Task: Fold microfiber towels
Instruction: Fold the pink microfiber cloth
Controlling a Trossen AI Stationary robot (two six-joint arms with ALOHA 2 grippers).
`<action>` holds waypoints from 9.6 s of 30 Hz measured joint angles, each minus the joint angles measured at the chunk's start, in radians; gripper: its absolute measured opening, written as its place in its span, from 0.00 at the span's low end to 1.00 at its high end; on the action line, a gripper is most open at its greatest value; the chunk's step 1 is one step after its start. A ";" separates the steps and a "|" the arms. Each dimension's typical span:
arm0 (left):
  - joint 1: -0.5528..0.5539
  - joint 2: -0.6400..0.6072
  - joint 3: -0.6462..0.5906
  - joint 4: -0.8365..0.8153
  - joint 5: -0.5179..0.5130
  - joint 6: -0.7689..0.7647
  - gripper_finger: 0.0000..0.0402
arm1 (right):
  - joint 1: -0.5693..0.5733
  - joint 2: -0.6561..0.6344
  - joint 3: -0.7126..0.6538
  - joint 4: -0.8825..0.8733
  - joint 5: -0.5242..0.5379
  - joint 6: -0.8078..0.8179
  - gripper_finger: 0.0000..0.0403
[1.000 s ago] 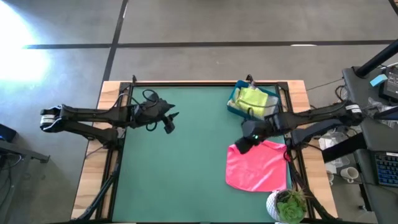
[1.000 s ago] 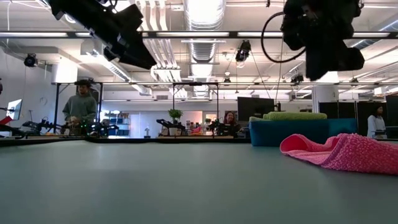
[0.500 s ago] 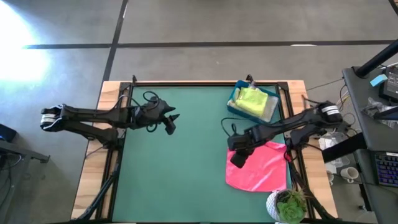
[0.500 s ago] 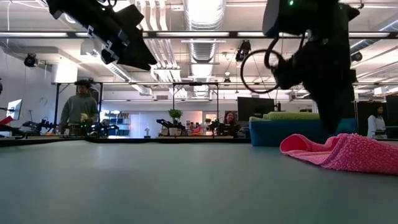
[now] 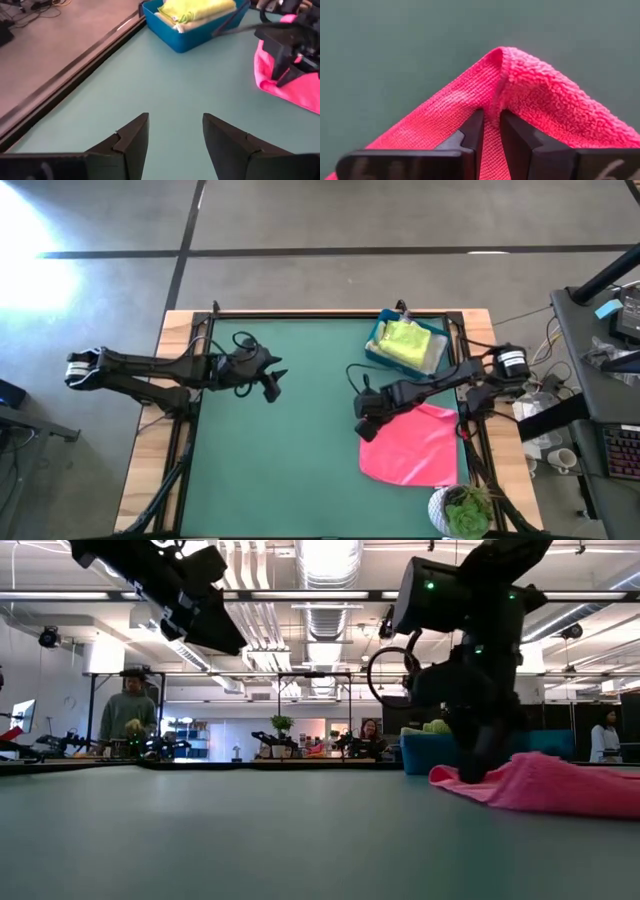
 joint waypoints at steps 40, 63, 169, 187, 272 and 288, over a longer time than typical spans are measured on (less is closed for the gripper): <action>-0.006 0.081 -0.004 -0.092 0.457 0.335 0.43 | -0.150 0.087 0.623 -0.213 0.052 -0.291 0.14; -0.298 0.503 0.055 0.183 0.458 0.092 0.43 | 0.106 -0.410 0.082 -0.168 0.088 -0.314 0.14; -0.273 0.347 0.802 -0.682 0.002 0.038 0.00 | 0.379 -0.353 0.615 -0.577 0.676 -0.318 0.02; -0.097 0.423 0.840 -0.744 -0.083 0.310 0.00 | 0.227 -0.338 0.609 -0.695 0.760 -0.499 0.02; -0.009 0.474 0.359 -0.427 0.468 -0.228 0.38 | 0.067 -0.260 0.124 -0.427 0.252 -0.132 0.39; -0.089 0.598 0.244 -0.204 0.455 -0.126 0.03 | 0.069 -0.351 0.103 -0.433 0.252 -0.130 0.29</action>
